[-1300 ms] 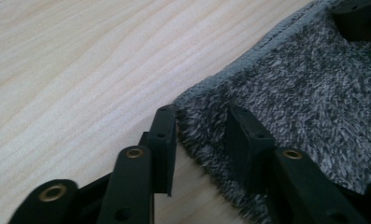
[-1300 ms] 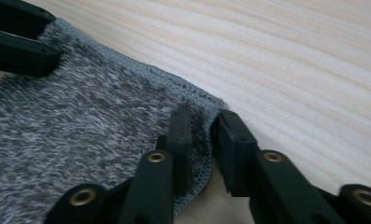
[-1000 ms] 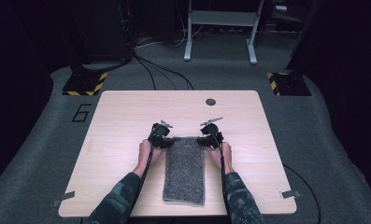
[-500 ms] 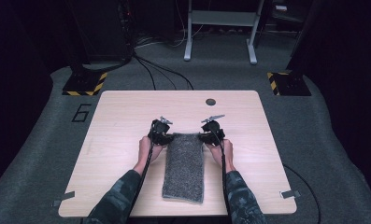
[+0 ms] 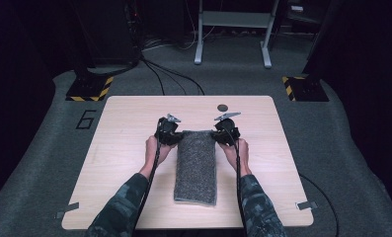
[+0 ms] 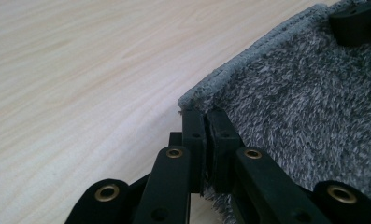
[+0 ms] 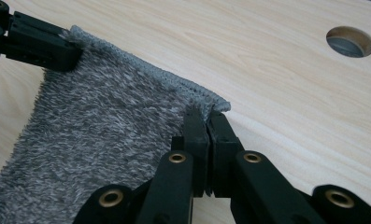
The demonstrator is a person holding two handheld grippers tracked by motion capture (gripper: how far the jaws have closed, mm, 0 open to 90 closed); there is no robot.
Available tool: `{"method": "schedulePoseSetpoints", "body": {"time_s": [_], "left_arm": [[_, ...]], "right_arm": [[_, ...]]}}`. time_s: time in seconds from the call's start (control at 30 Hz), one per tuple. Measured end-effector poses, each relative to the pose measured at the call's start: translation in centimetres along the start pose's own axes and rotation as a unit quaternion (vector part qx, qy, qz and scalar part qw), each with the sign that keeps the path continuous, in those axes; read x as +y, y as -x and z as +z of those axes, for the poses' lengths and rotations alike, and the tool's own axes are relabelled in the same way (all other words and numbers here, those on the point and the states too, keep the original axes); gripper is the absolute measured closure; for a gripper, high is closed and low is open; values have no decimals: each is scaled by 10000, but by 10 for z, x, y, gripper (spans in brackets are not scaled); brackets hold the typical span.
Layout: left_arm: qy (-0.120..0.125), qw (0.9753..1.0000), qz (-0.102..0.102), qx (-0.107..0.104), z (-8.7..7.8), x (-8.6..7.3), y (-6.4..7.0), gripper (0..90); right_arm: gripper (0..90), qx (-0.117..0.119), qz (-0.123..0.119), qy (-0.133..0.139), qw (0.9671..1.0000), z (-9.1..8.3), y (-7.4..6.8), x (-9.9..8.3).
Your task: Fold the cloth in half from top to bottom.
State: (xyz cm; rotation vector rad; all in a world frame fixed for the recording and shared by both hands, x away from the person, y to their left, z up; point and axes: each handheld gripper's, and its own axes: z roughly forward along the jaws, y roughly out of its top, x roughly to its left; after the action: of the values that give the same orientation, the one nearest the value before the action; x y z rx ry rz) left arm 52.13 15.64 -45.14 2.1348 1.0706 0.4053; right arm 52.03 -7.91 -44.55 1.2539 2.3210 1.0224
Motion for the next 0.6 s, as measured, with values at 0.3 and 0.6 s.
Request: {"method": "schedulePoseSetpoints", "body": {"time_s": [0.3, 0.6], "left_arm": [[182, 9998, 15, 85, -11, 15, -4, 872], [495, 9987, 40, 150, -24, 29, -5, 872]], "right_arm": [[883, -77, -95, 205, 9997, -10, 1, 15], [883, -241, -208, 392, 9987, -23, 0, 32]]}}
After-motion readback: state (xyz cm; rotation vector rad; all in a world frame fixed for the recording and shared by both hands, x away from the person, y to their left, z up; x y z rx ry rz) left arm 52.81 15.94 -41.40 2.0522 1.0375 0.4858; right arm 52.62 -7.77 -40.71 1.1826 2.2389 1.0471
